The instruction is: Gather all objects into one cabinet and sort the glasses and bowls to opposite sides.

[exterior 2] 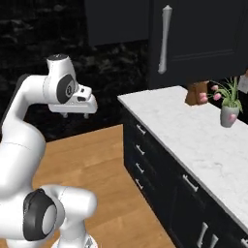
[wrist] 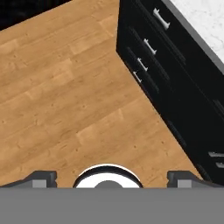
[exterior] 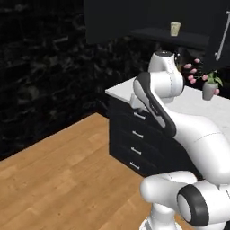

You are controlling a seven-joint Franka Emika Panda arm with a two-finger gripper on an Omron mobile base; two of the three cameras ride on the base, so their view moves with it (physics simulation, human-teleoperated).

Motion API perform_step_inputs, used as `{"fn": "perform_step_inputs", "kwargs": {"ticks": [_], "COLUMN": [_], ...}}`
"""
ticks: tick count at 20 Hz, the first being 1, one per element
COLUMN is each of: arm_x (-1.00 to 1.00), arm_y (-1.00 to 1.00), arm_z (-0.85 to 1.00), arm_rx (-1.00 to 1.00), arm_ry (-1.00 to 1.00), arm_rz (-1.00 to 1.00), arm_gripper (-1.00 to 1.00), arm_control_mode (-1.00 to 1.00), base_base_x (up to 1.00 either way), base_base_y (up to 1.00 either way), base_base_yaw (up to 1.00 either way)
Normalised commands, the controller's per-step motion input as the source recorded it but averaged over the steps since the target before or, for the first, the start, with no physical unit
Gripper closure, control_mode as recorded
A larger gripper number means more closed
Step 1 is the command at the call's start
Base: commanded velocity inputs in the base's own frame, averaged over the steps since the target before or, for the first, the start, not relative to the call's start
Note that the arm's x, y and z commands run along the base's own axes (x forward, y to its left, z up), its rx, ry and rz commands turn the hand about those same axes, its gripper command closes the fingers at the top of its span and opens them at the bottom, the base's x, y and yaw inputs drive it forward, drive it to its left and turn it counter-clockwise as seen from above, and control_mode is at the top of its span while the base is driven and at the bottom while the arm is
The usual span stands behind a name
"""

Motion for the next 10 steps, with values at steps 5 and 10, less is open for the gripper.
{"fn": "perform_step_inputs", "kwargs": {"ticks": [5,10], "arm_x": [0.00,0.00], "arm_y": [0.00,0.00], "arm_z": [0.00,0.00], "arm_rx": [0.00,0.00], "arm_ry": [0.00,0.00], "arm_rz": [0.00,0.00], "arm_gripper": [-1.00,-1.00], "arm_control_mode": [1.00,1.00], "base_base_x": [0.10,0.21], "base_base_y": [0.01,0.24], "base_base_yaw": [-0.57,-0.59]}}
